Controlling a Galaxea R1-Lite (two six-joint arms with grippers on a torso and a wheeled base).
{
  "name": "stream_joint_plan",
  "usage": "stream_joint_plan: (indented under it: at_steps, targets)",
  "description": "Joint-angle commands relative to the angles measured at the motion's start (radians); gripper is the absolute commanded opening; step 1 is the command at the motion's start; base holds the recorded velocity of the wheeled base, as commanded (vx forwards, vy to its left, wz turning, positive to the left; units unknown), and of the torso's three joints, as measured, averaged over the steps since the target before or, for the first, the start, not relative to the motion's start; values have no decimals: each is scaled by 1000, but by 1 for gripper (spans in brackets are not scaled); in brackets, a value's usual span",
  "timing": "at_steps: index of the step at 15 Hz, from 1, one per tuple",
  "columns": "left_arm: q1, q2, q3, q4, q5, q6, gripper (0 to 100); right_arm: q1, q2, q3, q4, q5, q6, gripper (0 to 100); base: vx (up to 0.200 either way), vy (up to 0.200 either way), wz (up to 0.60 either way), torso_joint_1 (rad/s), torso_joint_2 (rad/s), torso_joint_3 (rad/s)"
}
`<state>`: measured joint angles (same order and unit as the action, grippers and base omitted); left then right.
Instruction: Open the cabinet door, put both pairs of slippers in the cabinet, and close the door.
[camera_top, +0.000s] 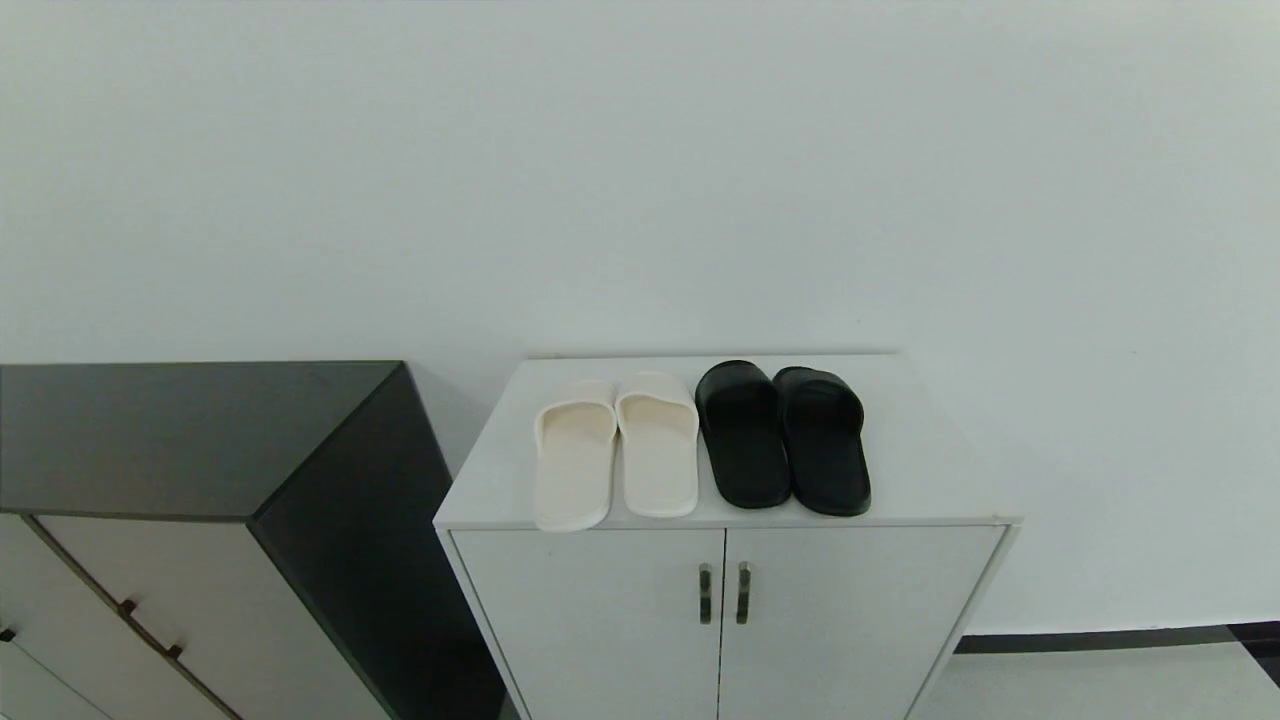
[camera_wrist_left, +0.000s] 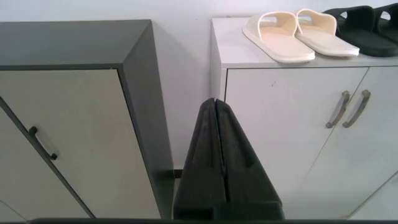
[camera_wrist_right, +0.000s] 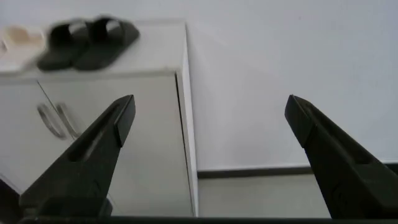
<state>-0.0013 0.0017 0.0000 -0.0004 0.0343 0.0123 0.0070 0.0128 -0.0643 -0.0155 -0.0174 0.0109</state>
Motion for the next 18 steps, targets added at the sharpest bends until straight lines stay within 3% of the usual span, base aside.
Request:
stream_joint_plan:
  at_steps: [1, 3, 5, 6, 7, 9, 10, 13, 18]
  targets:
    - [0, 0, 0, -1, 3, -3, 0, 19, 236, -384, 81, 51, 57, 100, 0, 0, 0, 0, 0, 0]
    - [0, 0, 0, -1, 1, 5, 0, 21, 432, -381, 81, 231, 24, 100, 0, 0, 0, 0, 0, 0]
    - [0, 0, 0, 0, -1, 15, 0, 64, 691, -391, 39, 332, 29, 100, 0, 0, 0, 0, 0, 0]
    - [0, 0, 0, 0, -2, 15, 0, 113, 790, -391, -21, 329, 43, 100, 0, 0, 0, 0, 0, 0]
    - [0, 0, 0, 0, -13, 15, 0, 229, 912, -394, -149, 272, 113, 100, 0, 0, 0, 0, 0, 0]
    - [0, 1, 0, 0, -19, 15, 0, 539, 1122, -440, -322, -1, 245, 100, 0, 0, 0, 0, 0, 0]
    - [0, 1, 0, 0, -20, 14, 0, 628, 1254, -496, -412, -130, 311, 100, 0, 0, 0, 0, 0, 0]
    - [0, 1, 0, 0, -20, 12, 0, 643, 1575, -671, -557, -230, 325, 100, 0, 0, 0, 0, 0, 0]
    - [0, 1, 0, 0, -20, 11, 0, 656, 1908, -971, -564, -354, 310, 100, 0, 0, 0, 0, 0, 0]
